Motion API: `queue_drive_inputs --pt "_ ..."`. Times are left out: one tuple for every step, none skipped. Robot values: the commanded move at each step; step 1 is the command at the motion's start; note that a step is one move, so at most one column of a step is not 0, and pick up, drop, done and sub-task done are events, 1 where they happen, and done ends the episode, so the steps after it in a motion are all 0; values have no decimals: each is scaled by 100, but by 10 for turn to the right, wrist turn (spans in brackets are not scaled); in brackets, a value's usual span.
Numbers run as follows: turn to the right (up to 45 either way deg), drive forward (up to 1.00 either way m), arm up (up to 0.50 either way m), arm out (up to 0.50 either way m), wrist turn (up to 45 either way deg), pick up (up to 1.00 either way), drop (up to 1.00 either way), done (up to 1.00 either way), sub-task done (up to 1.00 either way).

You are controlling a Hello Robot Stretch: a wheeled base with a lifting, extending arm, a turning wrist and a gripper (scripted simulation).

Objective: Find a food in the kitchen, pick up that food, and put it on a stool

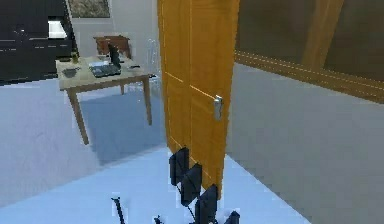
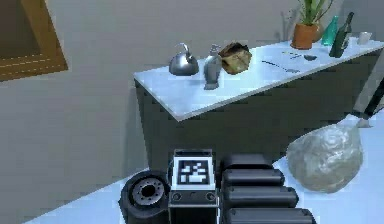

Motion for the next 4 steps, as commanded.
queue_drive_inputs --pt "-180 0 0 0 0 0 0 0 0" --pt "150 0 0 0 0 0 0 0 0" --pt "-120 0 0 0 0 0 0 0 0" --pt "60 0 0 0 0 0 0 0 0"
